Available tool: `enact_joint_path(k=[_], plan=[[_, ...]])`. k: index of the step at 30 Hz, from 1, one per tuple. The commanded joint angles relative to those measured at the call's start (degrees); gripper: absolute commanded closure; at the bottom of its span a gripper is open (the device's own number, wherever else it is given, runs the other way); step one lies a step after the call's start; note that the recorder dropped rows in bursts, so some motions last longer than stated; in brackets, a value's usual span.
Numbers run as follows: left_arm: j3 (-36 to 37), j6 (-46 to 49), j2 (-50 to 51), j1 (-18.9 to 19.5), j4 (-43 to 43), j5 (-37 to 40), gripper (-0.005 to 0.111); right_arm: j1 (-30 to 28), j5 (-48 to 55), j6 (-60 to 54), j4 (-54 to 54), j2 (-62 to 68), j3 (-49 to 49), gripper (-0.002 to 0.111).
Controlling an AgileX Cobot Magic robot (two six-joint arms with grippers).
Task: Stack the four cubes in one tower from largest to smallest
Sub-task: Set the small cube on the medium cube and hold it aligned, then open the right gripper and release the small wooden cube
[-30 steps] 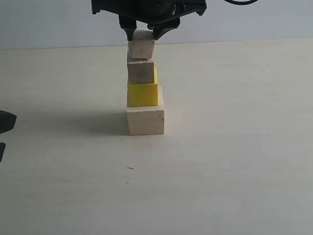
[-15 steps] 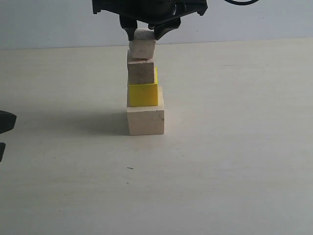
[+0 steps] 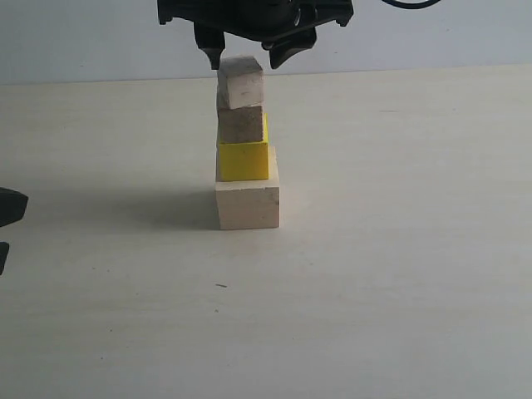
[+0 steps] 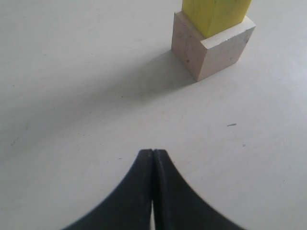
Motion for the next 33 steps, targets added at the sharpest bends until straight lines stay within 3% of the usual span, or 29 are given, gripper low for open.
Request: enact_joint_path(k=[1,33], plan=[[0.16,-0.38,-0.35,0.25,-0.32,-0.39,0.107,0.02,-0.06,0.31,0.14,-0.22,-0.32,0.045],[0.16,-0.38,-0.35,0.25,-0.32,-0.39,0.107,0.02,3.00,-2.82,7.57,-1.33,-0.32,0.045]])
